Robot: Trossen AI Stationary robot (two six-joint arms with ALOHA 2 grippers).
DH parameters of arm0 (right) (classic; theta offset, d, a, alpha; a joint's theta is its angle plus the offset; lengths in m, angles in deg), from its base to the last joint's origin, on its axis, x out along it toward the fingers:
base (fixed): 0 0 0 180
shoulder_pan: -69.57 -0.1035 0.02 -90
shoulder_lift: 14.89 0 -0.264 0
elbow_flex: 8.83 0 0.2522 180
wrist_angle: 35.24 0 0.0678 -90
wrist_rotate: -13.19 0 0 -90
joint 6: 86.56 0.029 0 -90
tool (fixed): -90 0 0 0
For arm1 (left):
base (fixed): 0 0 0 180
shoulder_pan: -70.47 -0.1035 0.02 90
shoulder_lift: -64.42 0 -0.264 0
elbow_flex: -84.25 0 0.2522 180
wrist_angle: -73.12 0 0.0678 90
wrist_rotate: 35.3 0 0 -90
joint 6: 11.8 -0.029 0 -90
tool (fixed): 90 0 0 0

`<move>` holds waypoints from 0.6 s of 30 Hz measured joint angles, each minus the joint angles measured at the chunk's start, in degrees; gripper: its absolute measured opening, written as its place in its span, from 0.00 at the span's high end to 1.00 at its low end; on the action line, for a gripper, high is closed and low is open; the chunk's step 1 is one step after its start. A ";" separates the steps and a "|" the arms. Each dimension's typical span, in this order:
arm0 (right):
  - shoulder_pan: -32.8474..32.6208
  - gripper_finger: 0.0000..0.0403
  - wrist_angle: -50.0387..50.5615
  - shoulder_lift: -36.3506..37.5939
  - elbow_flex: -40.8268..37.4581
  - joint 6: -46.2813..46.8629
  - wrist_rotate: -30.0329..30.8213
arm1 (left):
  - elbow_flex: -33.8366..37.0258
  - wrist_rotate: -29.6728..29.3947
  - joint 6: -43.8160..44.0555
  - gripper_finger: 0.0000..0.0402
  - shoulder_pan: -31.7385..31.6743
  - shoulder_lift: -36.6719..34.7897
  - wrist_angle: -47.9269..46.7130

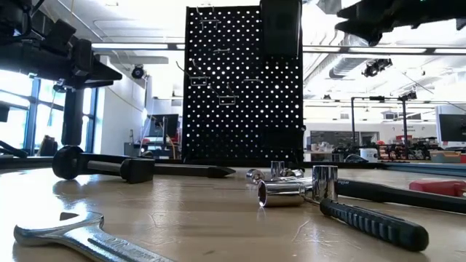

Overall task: Hang tools onto peg board
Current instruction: Put the top center socket into the bottom peg board bin

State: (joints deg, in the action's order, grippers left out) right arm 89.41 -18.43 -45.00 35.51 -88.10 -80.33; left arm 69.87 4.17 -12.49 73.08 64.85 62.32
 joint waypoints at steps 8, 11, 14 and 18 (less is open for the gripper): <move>0.00 0.47 19.10 -7.74 5.95 0.20 0.04 | -0.02 -0.02 0.02 0.45 0.00 0.00 0.00; 0.00 0.47 25.98 -9.59 6.04 1.23 0.06 | 0.00 -0.02 0.00 0.45 0.00 0.01 0.02; 0.01 0.47 31.16 -10.92 6.06 2.74 -0.84 | 0.00 0.00 0.00 0.45 0.00 0.00 0.02; -0.27 0.47 30.77 -11.88 6.06 4.69 -5.11 | 0.00 0.00 0.00 0.45 0.01 0.00 0.01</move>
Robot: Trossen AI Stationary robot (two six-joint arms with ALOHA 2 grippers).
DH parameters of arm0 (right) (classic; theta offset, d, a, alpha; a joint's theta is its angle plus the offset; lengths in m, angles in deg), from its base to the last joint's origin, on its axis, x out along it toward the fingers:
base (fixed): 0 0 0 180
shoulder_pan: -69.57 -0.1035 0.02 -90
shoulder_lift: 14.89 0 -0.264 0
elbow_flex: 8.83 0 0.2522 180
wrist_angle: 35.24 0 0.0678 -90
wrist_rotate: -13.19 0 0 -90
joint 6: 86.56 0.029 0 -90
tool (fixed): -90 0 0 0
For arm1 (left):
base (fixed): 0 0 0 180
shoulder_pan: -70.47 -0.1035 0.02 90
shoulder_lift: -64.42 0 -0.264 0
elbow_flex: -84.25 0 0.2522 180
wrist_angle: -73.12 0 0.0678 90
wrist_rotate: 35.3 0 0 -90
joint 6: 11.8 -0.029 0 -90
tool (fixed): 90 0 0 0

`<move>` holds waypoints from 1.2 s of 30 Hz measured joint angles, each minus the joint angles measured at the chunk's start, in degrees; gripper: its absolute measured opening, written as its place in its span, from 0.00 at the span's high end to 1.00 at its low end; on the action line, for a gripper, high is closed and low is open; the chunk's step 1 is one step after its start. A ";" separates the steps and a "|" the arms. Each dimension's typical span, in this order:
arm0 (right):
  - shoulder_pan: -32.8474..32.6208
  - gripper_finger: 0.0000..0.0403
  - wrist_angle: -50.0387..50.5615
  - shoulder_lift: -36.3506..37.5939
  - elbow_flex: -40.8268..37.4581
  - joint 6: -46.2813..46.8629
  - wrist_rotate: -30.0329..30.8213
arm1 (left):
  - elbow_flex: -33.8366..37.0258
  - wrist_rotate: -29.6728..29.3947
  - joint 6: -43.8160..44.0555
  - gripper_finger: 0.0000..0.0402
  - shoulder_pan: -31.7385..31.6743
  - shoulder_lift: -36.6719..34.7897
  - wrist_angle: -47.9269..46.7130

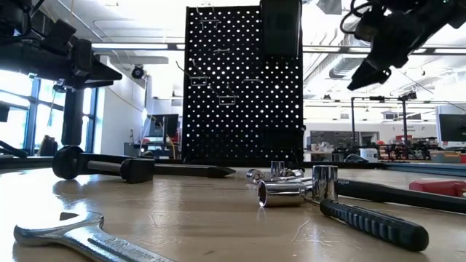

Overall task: Hang tools onto peg board
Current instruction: Put the top center socket into the bottom peg board bin

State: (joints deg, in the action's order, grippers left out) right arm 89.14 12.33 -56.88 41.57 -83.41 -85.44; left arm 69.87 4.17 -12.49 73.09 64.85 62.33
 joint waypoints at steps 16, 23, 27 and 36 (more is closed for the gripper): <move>-10.78 0.47 -41.74 -0.49 -10.86 1.62 -1.43 | 0.00 0.00 0.00 0.45 0.01 0.00 0.00; -15.35 0.47 -42.79 -3.01 -11.23 1.96 0.09 | -0.02 0.00 0.00 0.45 0.01 0.02 0.01; -18.01 0.47 -42.78 -5.96 -11.23 2.31 2.23 | 0.00 0.00 0.00 0.45 0.00 0.02 -0.01; -23.22 0.47 -47.22 -13.97 -11.23 3.46 5.03 | 0.00 0.00 0.00 0.45 0.02 0.02 0.01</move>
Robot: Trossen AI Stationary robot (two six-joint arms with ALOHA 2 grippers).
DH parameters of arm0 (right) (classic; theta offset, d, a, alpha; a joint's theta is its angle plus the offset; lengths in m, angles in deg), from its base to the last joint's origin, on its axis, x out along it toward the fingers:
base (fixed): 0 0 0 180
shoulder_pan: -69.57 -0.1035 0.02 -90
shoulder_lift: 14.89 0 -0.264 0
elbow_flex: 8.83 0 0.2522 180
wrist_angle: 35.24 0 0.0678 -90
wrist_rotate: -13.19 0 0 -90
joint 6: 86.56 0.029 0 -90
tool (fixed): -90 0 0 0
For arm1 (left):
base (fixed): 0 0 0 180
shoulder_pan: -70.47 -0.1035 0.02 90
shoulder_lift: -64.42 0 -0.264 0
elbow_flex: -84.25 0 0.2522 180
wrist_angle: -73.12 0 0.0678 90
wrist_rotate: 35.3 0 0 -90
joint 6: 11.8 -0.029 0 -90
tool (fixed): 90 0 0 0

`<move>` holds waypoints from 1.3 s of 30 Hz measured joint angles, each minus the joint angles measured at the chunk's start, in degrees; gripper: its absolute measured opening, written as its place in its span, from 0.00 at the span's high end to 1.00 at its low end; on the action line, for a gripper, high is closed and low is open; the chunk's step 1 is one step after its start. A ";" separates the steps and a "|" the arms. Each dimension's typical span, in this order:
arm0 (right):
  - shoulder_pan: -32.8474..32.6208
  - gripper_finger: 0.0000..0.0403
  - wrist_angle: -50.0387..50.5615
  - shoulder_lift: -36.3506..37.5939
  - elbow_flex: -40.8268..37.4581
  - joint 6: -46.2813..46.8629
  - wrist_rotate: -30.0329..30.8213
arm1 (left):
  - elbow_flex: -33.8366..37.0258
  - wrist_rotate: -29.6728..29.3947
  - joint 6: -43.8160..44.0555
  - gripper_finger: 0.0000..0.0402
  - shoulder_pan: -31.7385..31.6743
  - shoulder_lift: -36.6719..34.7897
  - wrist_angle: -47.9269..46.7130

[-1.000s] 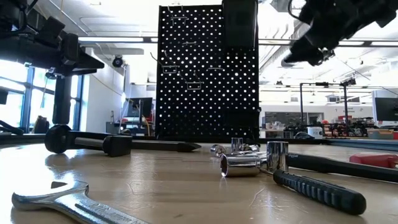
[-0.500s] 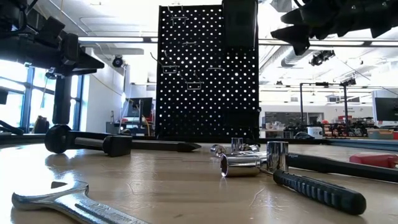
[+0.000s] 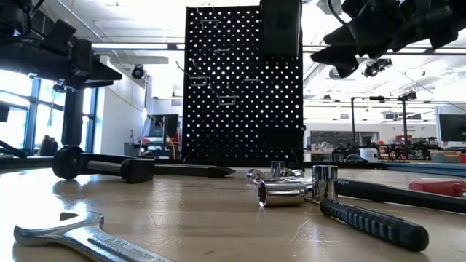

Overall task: Hang tools onto peg board
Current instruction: Put the top center socket into the bottom peg board bin

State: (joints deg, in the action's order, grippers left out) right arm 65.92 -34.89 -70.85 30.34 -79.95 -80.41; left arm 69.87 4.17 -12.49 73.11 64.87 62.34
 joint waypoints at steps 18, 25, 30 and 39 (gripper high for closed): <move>-4.72 0.47 -18.65 -18.96 0.00 0.01 3.10 | 0.00 0.00 0.00 0.45 -0.01 -0.01 0.00; -5.78 0.47 -22.71 -23.41 0.00 0.00 4.64 | 0.00 0.00 0.00 0.45 -0.02 -0.02 0.00; -5.80 0.47 -24.76 -25.07 0.00 0.44 4.62 | 0.00 0.00 0.00 0.45 -0.02 -0.02 0.00; -8.45 0.47 -27.65 -25.10 0.00 0.90 3.53 | 0.00 0.06 0.75 0.45 -0.02 -0.02 0.15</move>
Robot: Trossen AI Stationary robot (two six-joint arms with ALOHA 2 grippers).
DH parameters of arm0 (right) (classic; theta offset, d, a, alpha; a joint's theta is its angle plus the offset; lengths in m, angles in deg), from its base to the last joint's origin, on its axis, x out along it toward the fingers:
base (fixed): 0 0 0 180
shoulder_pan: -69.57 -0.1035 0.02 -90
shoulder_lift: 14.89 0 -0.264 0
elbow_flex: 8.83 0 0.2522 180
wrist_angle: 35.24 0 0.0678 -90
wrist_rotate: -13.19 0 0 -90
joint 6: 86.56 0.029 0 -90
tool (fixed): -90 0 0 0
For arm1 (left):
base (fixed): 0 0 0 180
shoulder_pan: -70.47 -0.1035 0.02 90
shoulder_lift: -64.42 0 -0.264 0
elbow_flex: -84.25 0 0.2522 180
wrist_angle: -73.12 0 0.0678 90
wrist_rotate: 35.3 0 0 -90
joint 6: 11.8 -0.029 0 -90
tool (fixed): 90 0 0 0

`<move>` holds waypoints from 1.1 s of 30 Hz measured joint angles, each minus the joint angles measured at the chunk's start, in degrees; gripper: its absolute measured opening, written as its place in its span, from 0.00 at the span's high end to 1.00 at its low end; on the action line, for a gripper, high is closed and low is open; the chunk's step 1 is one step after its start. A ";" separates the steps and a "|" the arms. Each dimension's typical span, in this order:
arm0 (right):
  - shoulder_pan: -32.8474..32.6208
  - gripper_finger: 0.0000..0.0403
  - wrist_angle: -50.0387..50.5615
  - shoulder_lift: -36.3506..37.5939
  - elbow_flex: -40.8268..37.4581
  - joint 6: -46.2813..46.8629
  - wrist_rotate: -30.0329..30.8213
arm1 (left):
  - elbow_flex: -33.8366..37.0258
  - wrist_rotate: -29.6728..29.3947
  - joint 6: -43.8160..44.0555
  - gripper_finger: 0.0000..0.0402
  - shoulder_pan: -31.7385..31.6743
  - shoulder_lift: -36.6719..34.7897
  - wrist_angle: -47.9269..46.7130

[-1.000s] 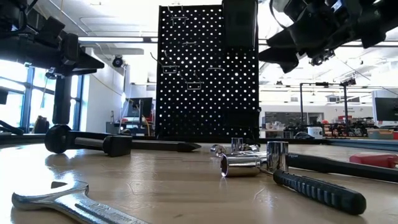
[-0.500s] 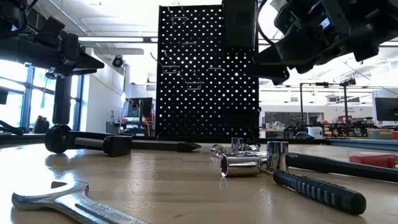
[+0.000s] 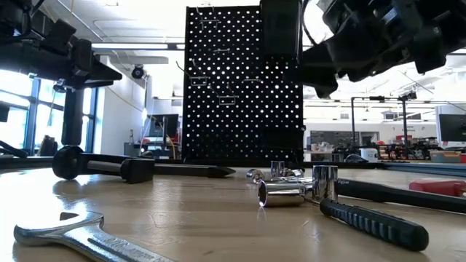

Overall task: Hang tools onto peg board
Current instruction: Put the top center socket into the bottom peg board bin

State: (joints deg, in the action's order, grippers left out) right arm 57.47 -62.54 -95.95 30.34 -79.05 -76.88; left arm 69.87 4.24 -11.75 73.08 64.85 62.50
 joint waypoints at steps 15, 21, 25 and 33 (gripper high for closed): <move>-8.01 0.47 5.78 0.00 0.00 2.04 5.31 | 0.00 25.80 16.42 0.45 0.11 2.13 2.86; -12.56 0.47 7.78 0.00 0.02 2.99 12.02 | 0.00 32.06 21.13 0.45 1.30 10.37 3.76; -13.98 0.47 9.70 0.00 0.02 2.75 18.79 | 0.00 32.26 21.78 0.45 3.53 18.93 11.00; -9.04 0.47 10.20 -0.60 0.02 5.26 18.51 | -0.31 32.17 16.32 0.45 7.32 41.10 29.49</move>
State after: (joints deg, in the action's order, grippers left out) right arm 48.43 -52.34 -96.55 30.36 -73.79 -58.37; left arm 69.56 36.41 4.58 80.41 105.95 91.99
